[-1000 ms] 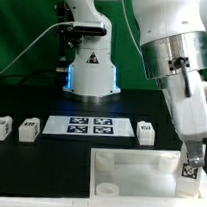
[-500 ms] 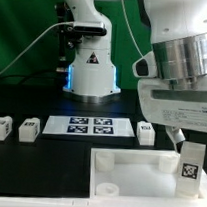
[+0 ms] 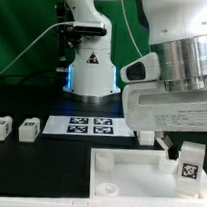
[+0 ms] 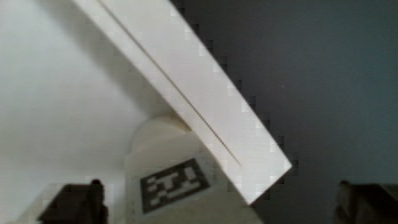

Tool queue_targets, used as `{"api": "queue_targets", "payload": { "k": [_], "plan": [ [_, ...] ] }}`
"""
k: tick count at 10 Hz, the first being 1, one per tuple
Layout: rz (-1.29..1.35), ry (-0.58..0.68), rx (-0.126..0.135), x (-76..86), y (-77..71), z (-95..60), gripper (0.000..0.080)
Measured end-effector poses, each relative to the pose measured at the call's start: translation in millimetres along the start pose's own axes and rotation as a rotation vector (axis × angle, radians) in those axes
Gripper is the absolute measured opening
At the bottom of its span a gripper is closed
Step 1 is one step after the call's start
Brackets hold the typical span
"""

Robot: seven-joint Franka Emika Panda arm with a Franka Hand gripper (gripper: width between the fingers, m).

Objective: Assemble one leg

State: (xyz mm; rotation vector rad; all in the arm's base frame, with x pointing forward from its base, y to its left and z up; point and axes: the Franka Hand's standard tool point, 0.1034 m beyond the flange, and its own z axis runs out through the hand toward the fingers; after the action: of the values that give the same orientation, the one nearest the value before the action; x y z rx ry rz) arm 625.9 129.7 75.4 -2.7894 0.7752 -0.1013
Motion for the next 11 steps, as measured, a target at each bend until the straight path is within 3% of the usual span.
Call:
{"api": "queue_targets", "payload": {
  "k": [1,2,3,7,9,11],
  "plan": [
    [0.060,-0.001,0.001,-0.4,-0.4,0.2,0.0649],
    [0.057,0.000,0.000,-0.2,-0.1,0.2,0.0527],
    [0.062,-0.001,0.000,-0.3,0.0,0.3,0.0347],
    [0.462,-0.010,-0.009,-3.4,5.6,3.5,0.0304],
    [0.677,-0.011,0.007,-2.4,3.6,2.8,0.0300],
    [0.983,-0.008,0.040,-1.0,-1.7,5.9,0.0300]
  ]
}}
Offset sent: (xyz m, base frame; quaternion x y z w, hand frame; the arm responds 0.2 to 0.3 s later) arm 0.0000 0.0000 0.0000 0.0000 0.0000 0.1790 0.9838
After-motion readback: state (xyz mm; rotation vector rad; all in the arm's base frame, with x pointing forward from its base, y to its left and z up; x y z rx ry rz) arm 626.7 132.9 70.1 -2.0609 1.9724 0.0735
